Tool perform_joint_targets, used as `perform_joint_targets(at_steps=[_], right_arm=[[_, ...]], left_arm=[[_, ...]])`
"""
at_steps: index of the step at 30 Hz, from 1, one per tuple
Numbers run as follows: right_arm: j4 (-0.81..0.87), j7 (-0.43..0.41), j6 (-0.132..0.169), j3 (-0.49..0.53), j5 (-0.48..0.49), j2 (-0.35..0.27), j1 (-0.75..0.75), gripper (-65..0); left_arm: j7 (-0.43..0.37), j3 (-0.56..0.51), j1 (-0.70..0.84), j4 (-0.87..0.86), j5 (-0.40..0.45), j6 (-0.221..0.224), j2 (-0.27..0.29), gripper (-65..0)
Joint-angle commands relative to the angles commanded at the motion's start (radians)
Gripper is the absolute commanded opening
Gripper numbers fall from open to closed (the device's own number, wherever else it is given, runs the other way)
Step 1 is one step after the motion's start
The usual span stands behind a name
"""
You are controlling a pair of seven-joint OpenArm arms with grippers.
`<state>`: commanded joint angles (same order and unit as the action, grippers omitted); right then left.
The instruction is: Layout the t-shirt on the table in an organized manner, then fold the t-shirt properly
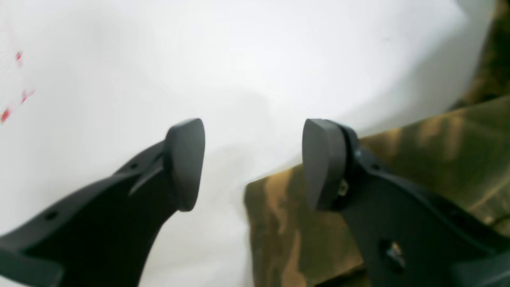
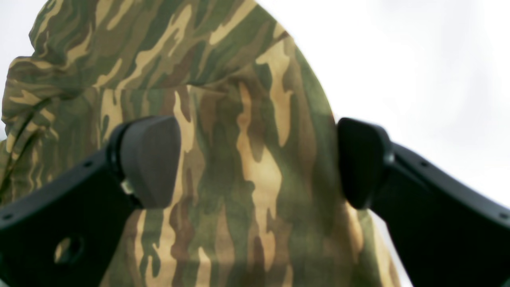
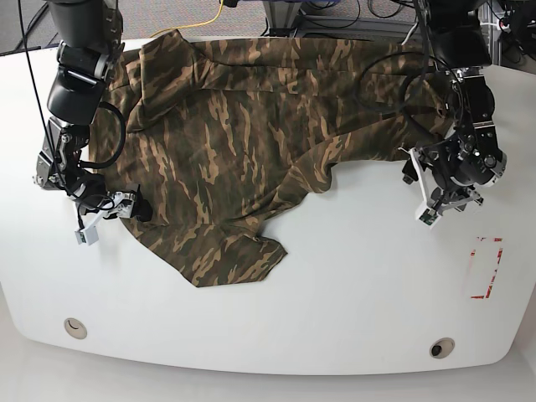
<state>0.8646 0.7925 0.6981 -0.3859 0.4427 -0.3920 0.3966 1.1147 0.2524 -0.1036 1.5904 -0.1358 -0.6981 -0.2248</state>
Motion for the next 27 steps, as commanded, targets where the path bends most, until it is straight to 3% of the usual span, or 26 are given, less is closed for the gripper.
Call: perform_joint_targets(at_steps=[11, 27], right_arm=[[0.0, 0.0, 0.0, 0.0, -0.002, 0.018, -0.002, -6.7], [0.0, 0.0, 0.0, -0.002, 0.0, 0.02, -0.02, -6.7]], left_arm=[[0.002, 0.043, 0.0, -0.13, -0.008, 0.0, -0.002, -28.8], [0.207, 0.041, 0.055, 0.044, -0.009, 0.0, 0.002, -29.0]])
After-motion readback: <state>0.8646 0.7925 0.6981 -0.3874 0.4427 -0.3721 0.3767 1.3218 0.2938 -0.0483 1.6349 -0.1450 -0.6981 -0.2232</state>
